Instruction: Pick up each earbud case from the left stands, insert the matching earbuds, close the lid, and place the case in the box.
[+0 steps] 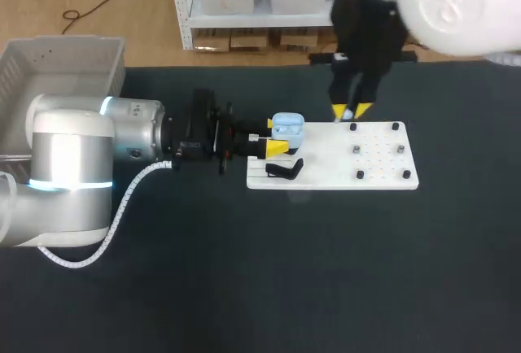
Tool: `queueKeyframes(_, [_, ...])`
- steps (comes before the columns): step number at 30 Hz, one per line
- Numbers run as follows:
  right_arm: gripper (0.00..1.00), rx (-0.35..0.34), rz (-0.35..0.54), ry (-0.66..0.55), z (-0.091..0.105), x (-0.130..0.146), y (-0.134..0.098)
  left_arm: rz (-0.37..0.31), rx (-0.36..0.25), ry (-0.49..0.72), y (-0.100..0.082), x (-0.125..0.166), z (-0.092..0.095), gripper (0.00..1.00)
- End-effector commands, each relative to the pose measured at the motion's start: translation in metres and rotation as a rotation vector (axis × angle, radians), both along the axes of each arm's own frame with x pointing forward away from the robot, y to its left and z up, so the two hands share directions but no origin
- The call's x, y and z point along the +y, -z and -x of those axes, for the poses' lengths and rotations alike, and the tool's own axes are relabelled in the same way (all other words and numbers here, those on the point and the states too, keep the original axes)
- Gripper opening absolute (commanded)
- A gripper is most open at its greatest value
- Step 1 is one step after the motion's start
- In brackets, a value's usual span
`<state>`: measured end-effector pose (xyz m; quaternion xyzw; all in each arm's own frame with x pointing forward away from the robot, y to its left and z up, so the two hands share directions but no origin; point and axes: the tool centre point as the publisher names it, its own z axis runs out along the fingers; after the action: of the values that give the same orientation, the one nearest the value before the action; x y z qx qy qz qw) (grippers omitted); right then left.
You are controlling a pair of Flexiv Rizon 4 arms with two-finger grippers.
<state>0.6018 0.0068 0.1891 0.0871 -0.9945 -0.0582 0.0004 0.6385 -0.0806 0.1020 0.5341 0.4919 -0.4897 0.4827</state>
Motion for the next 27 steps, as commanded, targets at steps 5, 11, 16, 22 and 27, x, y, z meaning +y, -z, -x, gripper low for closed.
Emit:
queueKeyframes(5, [0.00,-0.004,0.059,-0.102,-0.014,0.033,0.004,0.000,0.000,0.000,0.000,0.000,0.000,0.00])
queueKeyframes(11, [0.00,-0.014,0.075,-0.150,-0.016,0.047,0.007,0.000,0.000,0.000,0.000,0.000,0.000,0.00])
queueKeyframes(16, [0.00,-0.022,0.084,-0.173,-0.021,0.057,0.009,0.000,0.000,0.000,0.000,0.000,0.000,0.00])
queueKeyframes(22, [0.00,-0.020,0.087,-0.189,-0.022,0.064,0.011,0.000,0.000,0.000,0.000,0.000,0.000,0.00])
queueKeyframes(27, [0.00,-0.004,0.091,-0.202,-0.020,0.068,0.016,0.000,0.000,0.000,0.000,0.000,0.000,0.00])
